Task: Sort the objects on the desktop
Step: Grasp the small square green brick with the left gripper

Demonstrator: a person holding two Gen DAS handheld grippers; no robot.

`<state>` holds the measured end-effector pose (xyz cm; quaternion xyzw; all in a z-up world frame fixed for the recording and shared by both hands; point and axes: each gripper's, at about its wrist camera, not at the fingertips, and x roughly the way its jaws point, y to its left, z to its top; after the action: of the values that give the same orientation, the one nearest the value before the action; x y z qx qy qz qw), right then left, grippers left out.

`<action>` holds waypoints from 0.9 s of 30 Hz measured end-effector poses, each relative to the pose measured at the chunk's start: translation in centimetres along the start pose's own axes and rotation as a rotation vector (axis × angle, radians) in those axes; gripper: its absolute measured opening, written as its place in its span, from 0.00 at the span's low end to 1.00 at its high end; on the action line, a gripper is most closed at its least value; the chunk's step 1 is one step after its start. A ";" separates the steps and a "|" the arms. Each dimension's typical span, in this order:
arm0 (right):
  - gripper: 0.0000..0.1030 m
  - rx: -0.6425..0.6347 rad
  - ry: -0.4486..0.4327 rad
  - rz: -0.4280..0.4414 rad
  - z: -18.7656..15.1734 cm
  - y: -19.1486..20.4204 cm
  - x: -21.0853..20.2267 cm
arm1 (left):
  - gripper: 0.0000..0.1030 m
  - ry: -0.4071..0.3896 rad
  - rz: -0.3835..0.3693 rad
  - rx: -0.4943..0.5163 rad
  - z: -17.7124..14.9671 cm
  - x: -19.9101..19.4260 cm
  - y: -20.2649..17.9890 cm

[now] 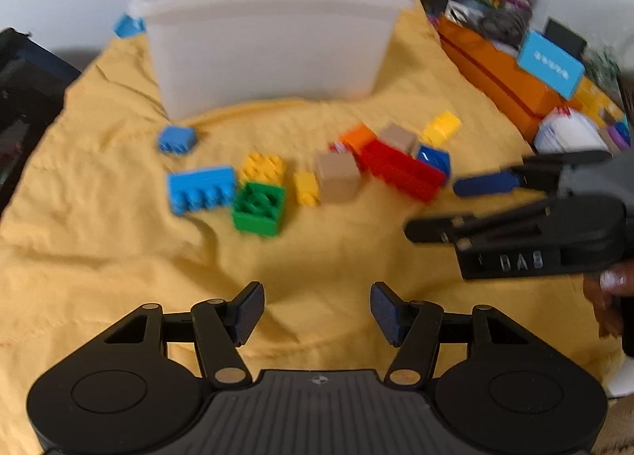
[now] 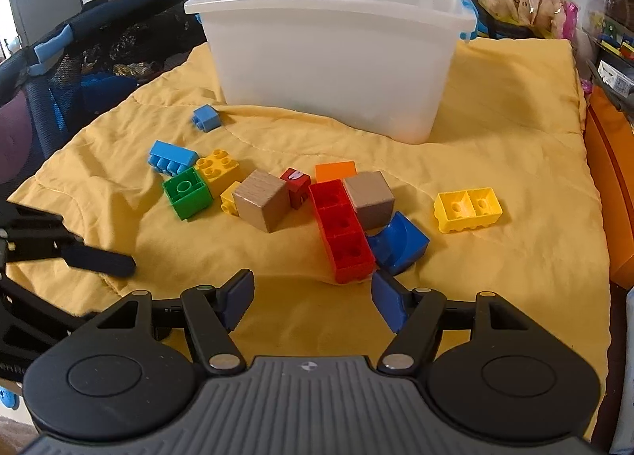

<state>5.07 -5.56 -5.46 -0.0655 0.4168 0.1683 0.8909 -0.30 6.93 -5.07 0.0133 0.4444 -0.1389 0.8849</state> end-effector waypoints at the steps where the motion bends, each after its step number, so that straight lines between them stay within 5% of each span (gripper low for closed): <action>1: 0.67 0.002 0.002 0.000 0.0 0.0 0.1 | 0.61 -0.007 0.011 -0.007 0.2 -0.1 0.3; 11: 0.69 0.015 0.009 -0.007 0.2 0.1 0.5 | 0.61 -0.047 0.000 0.003 1.1 -0.1 1.0; 18: 0.58 -0.047 -0.047 -0.075 1.1 0.7 0.4 | 0.61 -0.061 0.011 0.039 2.3 0.9 1.7; 21: 0.45 -0.076 -0.034 -0.094 1.5 0.6 1.1 | 0.59 -0.057 0.030 0.071 3.0 2.1 1.9; 27: 0.43 -0.189 -0.015 -0.156 1.5 1.0 2.7 | 0.33 -0.002 0.026 0.069 3.9 4.8 2.6</action>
<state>7.46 -3.56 -6.53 -0.1804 0.3859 0.1374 0.8942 6.16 7.75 -6.73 0.0496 0.4382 -0.1426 0.8861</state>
